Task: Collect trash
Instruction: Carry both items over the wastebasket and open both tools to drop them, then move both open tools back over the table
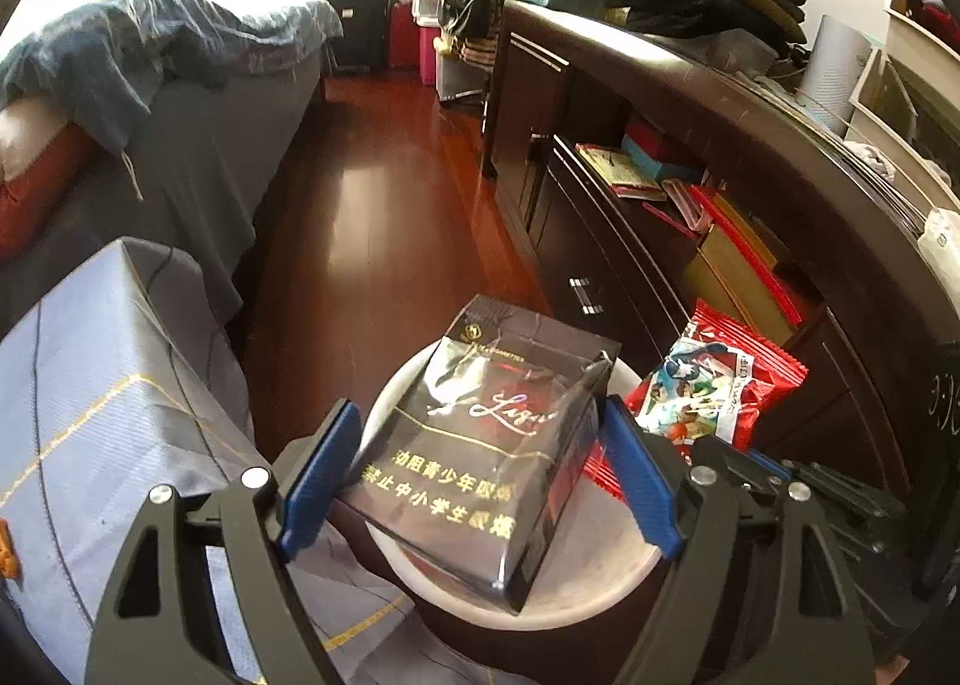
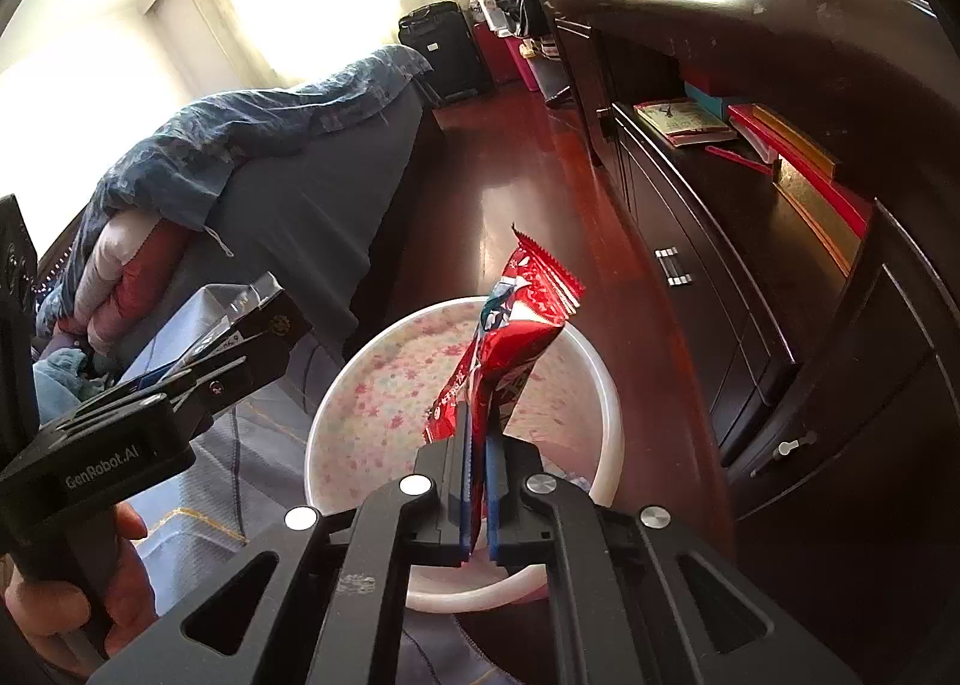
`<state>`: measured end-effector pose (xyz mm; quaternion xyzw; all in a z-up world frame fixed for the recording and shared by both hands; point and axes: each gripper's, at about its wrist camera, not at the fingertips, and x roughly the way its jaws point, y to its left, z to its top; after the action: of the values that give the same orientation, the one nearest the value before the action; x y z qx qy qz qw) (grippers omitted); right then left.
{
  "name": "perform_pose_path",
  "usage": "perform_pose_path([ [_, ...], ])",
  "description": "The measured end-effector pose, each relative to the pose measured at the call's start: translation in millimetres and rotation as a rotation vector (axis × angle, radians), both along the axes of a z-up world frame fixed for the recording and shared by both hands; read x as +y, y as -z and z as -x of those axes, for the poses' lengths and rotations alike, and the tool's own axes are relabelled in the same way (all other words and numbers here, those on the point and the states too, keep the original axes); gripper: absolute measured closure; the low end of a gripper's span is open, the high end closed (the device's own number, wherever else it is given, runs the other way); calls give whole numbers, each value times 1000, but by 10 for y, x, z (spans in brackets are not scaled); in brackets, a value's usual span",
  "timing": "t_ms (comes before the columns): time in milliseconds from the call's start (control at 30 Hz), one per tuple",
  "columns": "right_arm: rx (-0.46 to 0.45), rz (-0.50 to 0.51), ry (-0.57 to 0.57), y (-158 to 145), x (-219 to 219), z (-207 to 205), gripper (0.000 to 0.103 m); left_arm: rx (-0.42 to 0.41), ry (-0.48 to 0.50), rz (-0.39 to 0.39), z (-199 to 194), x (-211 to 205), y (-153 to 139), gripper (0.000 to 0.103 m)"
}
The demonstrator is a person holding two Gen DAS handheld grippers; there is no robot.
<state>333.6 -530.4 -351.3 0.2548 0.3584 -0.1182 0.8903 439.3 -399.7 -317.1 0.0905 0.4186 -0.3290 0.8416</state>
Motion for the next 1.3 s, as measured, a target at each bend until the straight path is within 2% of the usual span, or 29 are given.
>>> perform_pose_path([
  [133,5,8,3,24,-15,-20,94,-3,-5,-9,-33,0,8,16],
  [233,6,13,7,30,-21,-35,89,-7,-18,11,-49,20,-32,10],
  [333,8,9,9,34,-30,-41,86,-18,-23,31,-42,45,-100,8],
  [700,-7,6,-15,-105,96,-22,77,-85,-56,76,114,339,-410,7],
  [800,-11,8,-32,-181,195,-12,71,-93,-75,85,161,465,-495,6],
  [933,-24,14,-64,-327,371,29,58,-119,-128,92,229,738,-640,5],
  [1200,-52,22,-191,-585,927,75,38,-158,-319,51,349,1523,-805,4],
  [1300,-60,35,-251,-666,1184,63,37,-156,-415,39,351,1892,-822,4],
])
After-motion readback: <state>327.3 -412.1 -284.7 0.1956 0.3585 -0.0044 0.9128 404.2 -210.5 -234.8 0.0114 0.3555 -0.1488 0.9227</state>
